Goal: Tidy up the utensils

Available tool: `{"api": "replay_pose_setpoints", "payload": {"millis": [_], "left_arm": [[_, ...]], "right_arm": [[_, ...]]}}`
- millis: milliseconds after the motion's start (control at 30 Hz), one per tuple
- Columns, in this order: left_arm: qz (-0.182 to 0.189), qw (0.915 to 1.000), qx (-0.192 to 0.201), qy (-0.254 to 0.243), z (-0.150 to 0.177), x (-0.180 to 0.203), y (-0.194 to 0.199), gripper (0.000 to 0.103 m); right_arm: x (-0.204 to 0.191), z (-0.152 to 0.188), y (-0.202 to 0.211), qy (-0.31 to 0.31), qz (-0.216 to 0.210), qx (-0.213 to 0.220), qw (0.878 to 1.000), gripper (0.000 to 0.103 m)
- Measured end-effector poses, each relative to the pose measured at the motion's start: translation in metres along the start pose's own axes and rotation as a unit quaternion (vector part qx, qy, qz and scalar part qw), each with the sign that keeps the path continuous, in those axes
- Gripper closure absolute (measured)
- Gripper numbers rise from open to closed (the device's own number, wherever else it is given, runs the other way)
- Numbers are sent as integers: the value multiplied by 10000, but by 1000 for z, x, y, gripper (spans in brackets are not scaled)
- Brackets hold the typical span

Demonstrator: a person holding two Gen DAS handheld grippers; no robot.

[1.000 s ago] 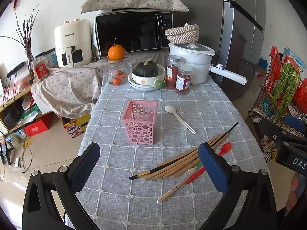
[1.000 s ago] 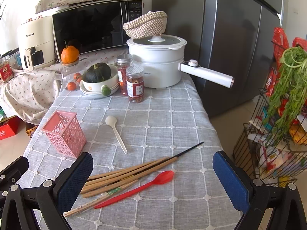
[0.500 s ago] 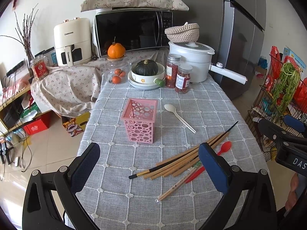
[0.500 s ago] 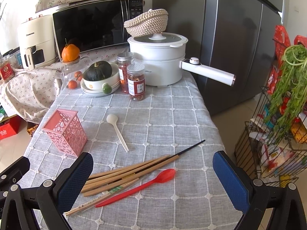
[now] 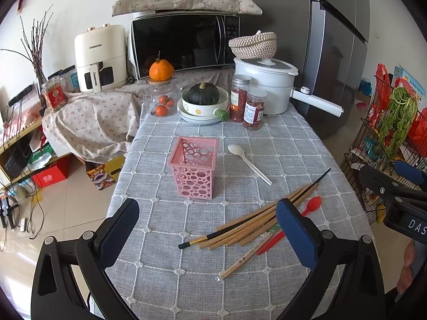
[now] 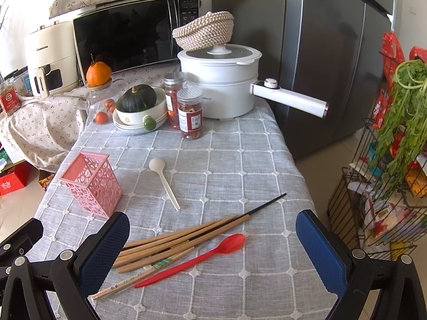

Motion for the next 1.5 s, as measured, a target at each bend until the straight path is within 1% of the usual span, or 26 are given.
{"api": "replay_pose_setpoints", "payload": {"millis": [1067, 1233, 1400, 1500], "left_arm": [[-6, 10000, -10, 0, -1, 0, -3, 0], [7, 10000, -19, 0, -1, 0, -3, 0], [106, 9999, 88, -84, 2, 3, -10, 0], [233, 9994, -149, -189, 3, 9, -21, 0]], "right_arm": [[-1, 1, -4, -10, -51, -48, 10000, 1], [0, 2, -6, -14, -109, -108, 9999, 1], [8, -2, -15, -65, -199, -245, 9995, 1], [16, -4, -26, -175, -325, -401, 9985, 1]]}}
Point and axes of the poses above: each gripper's, at about its wrist camera, not at the fingertips, and y roughly against the way its jaws point, x to its right, z to its underside, the point moved 6 cm from there along -y, roughly the way its jaws point, and after that the axes turned 14 degrees about y, right-handed, at the moved point
